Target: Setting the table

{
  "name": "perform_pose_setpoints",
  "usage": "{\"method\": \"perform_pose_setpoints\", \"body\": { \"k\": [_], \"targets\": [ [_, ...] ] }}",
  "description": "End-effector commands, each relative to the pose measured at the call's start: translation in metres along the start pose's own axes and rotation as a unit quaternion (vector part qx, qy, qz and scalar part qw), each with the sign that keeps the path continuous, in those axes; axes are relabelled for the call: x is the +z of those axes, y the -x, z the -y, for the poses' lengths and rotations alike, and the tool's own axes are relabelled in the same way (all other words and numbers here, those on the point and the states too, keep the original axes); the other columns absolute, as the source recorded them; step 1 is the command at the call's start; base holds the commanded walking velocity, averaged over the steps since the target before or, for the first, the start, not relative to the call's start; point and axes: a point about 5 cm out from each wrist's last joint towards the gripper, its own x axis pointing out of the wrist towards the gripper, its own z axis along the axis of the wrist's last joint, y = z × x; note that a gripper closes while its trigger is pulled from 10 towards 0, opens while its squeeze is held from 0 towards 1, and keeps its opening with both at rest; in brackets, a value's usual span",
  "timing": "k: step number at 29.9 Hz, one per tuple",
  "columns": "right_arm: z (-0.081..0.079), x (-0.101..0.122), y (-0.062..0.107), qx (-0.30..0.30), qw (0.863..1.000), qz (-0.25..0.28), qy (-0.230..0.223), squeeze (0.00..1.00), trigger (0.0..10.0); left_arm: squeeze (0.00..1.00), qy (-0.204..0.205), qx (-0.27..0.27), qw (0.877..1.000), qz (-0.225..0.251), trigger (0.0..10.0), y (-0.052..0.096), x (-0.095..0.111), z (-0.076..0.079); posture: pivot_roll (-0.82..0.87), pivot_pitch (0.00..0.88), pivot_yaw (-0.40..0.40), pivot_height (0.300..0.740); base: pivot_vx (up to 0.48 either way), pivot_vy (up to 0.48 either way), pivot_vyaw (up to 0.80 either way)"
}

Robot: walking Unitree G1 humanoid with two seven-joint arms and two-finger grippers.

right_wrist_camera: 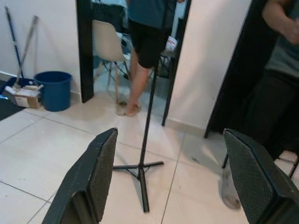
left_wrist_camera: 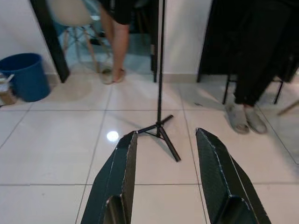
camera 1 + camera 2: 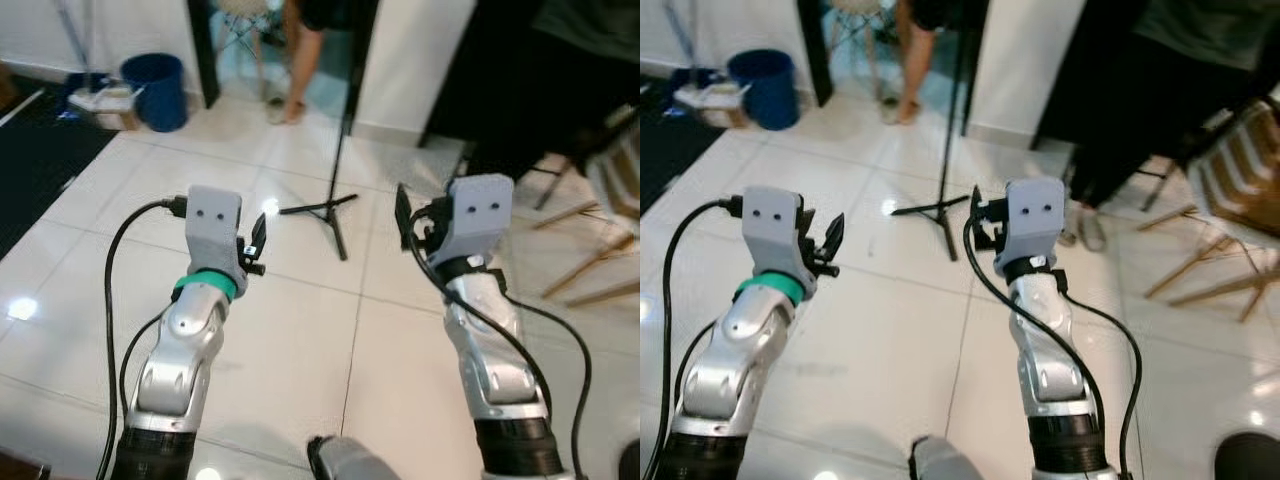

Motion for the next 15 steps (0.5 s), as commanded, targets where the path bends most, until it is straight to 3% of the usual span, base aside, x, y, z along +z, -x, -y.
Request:
{"method": "perform_pose_setpoints", "body": {
  "k": [1,15],
  "targets": [
    [0.0023,-0.0029,0.0012,-0.002,1.000,-0.007,-0.001,0.00,10.0,0.00,-0.002,0.001,1.000,-0.013,10.0,0.0003,-0.0061,0.0002,-0.17,0.000,0.044,0.740,0.000,0.000,-0.80],
    [0.0022,-0.0020,0.0002,0.001,1.000,-0.005,0.002,0.00,10.0,0.00,0.000,0.000,1.000,-0.013,10.0,-0.0008,-0.0079,0.0015,-0.17,0.000,0.039,0.740,0.000,0.000,-0.80]
  ]
}}
